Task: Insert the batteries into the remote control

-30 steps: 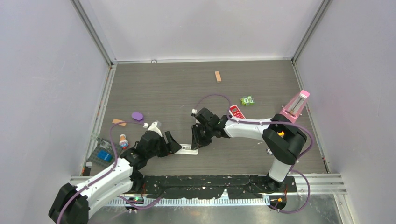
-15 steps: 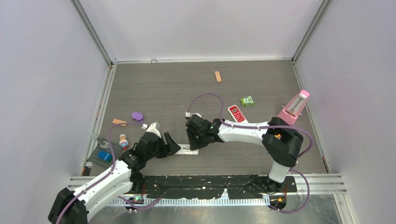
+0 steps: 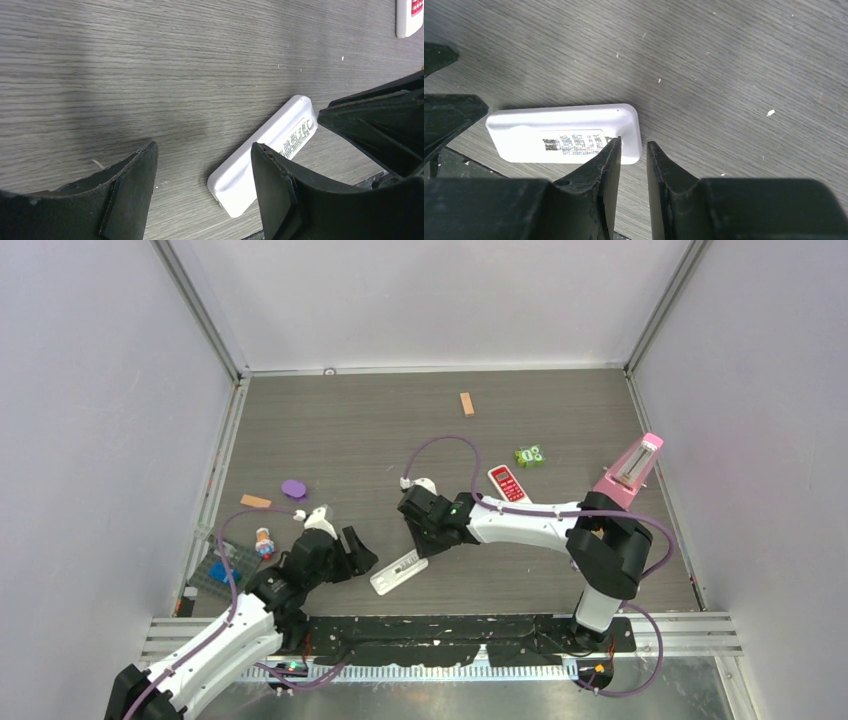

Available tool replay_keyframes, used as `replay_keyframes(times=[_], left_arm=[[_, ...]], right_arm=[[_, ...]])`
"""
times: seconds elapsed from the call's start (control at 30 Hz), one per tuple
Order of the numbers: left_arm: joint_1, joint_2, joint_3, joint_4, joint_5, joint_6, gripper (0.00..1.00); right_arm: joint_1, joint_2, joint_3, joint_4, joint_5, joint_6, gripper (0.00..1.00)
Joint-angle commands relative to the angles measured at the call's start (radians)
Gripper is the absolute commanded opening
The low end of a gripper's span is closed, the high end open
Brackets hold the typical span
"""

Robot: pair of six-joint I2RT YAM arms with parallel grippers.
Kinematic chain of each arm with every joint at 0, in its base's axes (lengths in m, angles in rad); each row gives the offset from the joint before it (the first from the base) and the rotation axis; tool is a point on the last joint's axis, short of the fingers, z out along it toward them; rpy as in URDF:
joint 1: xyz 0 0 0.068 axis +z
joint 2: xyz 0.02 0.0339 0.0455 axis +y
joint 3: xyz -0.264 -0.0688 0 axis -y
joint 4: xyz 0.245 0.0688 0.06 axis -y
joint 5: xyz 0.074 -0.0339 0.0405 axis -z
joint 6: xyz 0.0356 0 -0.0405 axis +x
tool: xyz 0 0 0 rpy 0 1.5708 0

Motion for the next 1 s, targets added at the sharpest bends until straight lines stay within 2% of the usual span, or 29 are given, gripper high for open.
replay_keyframes(times=[0.0,0.2,0.73,0.87,0.97], left_arm=[[0.002,-0.024,0.022,-0.04,-0.042,0.017,0.69],[0.002,-0.026,0.026,-0.053,-0.045,0.016,0.7],[0.001,-0.079,0.074,-0.141,-0.083,0.023,0.71],[0.001,-0.118,0.118,-0.199,-0.082,0.05,0.73],[0.002,-0.146,0.18,-0.272,-0.097,0.078,0.74]], right_arm=[[0.033,-0.058,0.064,-0.005,0.041,-0.028,0.28],[0.071,-0.03,0.108,-0.015,0.045,-0.054,0.21],[0.096,0.108,0.104,0.008,-0.007,-0.076,0.19],[0.106,0.009,0.117,-0.004,0.028,-0.12,0.28],[0.107,-0.039,0.127,-0.005,0.044,-0.222,0.38]])
